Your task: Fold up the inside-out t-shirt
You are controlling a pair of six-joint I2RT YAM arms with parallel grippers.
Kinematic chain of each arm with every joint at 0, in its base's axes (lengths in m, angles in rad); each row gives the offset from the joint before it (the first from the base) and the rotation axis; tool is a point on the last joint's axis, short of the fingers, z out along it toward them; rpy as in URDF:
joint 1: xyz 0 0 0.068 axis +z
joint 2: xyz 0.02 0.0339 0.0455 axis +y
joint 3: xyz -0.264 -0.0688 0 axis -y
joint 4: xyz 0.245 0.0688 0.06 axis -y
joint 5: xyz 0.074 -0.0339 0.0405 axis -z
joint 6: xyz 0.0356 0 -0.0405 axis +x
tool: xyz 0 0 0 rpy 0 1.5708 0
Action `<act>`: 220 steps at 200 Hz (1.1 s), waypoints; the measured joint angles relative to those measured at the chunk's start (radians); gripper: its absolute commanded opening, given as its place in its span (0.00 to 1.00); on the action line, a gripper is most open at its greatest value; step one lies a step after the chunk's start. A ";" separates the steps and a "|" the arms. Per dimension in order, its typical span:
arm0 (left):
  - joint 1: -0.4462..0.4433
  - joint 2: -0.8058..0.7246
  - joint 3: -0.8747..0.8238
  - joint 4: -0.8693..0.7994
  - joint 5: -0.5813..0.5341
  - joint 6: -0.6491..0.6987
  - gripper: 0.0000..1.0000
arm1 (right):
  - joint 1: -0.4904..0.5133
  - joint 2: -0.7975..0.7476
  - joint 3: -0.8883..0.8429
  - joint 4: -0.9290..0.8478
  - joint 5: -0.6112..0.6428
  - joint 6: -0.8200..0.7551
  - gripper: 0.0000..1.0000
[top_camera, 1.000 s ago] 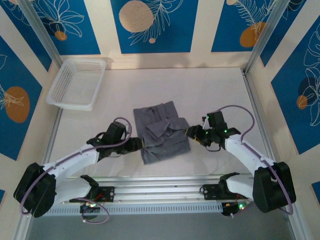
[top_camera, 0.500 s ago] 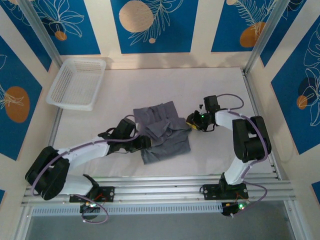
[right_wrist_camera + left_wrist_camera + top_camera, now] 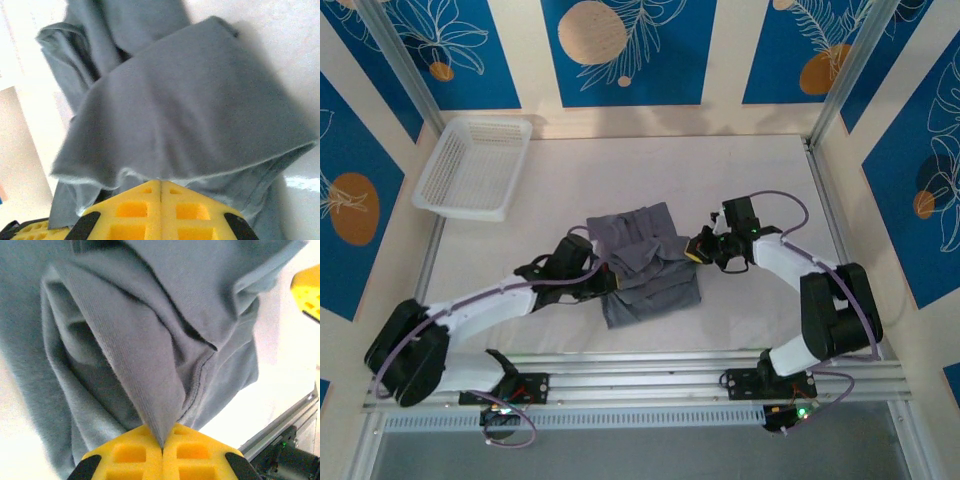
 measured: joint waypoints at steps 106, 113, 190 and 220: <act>0.226 0.081 0.176 -0.043 -0.094 0.048 0.00 | -0.076 0.197 0.203 -0.074 0.060 -0.126 0.61; 0.226 0.081 0.173 -0.043 -0.092 0.048 0.00 | -0.076 0.204 0.171 -0.073 0.042 -0.127 0.61; 0.226 0.081 0.153 -0.032 -0.084 0.048 0.00 | -0.013 0.266 0.114 0.035 -0.130 -0.051 0.27; 0.226 0.081 0.153 -0.032 -0.084 0.049 0.00 | 0.007 0.266 0.163 0.021 -0.133 -0.033 0.00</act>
